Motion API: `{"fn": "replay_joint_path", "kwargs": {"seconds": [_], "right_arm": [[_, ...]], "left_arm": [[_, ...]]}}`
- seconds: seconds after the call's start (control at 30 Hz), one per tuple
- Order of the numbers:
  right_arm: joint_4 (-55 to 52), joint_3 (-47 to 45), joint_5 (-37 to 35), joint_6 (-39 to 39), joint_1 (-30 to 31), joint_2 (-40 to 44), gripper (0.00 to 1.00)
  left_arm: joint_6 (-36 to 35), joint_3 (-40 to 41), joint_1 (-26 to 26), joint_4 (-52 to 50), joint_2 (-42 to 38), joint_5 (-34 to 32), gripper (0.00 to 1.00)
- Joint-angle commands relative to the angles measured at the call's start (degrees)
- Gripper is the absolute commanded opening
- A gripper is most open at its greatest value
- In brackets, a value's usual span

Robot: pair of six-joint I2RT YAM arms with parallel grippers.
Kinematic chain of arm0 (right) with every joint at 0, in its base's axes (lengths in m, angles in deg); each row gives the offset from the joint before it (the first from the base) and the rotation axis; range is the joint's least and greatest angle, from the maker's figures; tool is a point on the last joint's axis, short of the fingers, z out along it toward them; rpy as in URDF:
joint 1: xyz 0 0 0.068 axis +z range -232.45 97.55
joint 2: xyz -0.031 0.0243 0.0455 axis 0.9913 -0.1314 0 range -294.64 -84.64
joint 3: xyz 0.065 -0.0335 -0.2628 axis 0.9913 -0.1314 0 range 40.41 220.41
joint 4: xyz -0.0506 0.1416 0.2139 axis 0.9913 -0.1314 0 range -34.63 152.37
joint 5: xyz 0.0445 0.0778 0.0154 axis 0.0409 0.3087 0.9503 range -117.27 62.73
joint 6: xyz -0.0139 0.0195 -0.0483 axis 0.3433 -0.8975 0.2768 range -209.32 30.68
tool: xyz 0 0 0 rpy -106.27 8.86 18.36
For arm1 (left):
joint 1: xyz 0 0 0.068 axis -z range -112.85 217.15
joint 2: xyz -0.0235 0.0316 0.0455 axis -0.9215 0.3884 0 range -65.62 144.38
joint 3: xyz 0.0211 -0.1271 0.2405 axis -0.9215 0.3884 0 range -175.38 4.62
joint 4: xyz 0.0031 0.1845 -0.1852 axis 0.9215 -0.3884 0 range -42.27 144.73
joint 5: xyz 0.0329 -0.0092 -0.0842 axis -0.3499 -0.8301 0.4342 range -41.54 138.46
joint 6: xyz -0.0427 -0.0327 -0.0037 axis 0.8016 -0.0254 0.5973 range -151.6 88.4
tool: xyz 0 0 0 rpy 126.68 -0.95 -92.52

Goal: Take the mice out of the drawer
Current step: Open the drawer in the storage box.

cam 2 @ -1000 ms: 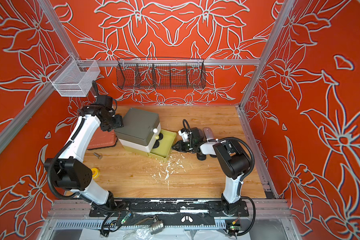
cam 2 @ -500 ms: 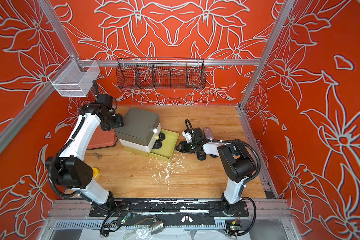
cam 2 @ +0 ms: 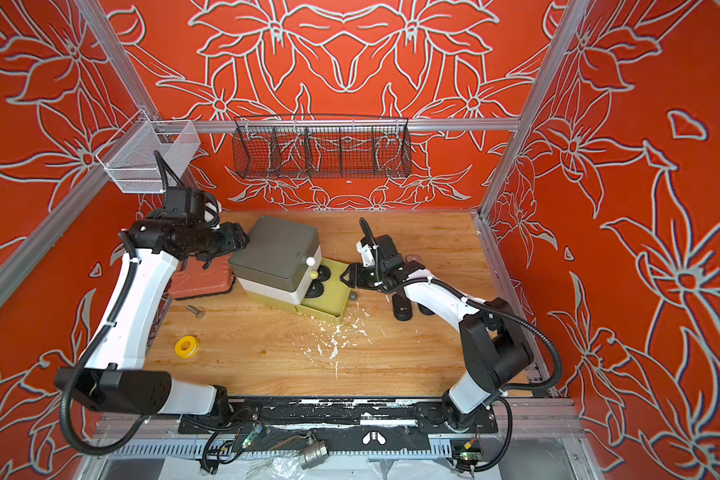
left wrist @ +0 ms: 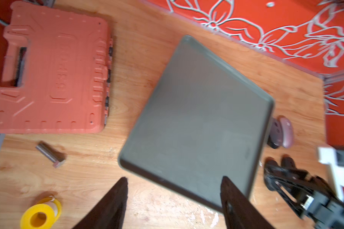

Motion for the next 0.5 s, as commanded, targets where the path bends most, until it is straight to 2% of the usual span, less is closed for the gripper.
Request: {"fn": "replay_joint_path", "kwargs": {"seconds": [0.0,0.27,0.47], "right_arm": [[-4.0,4.3,-5.2,-5.5,3.0,-5.4,0.53],[0.6,11.1,-6.3,-11.0,6.7,-16.2,0.55],[-0.4,14.6,-8.5,-14.9,8.0,-21.1,0.58]], "left_arm": [[2.3,3.2,1.1,1.7,-3.7,3.4,0.72],[8.6,14.3,3.3,7.1,-11.5,5.2,0.71],[11.3,18.1,3.3,9.4,-13.6,5.0,0.71]]}}
